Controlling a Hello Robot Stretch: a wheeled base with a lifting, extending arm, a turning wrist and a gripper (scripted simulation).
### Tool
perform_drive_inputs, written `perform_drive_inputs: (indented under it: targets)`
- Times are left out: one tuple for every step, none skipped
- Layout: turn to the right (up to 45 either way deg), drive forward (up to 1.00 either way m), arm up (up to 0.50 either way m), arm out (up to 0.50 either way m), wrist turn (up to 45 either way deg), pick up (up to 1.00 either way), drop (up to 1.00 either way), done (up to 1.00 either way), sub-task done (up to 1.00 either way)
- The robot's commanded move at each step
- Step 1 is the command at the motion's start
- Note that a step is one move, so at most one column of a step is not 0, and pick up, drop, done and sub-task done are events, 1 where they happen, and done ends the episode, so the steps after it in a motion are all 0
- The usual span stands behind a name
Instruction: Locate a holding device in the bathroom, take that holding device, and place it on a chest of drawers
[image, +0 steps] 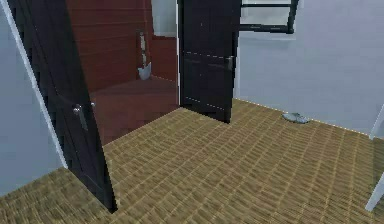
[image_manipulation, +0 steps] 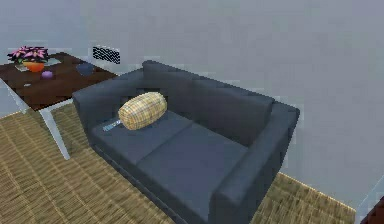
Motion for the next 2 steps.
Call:
perform_drive_inputs:
  targets:
    - [-3.0,0.0,0.0,0.0,0.0,0.0,0.0,0.0,0.0]
    - [0.0,1.0,0.0,0.0,0.0,0.0,0.0,0.0,0.0]
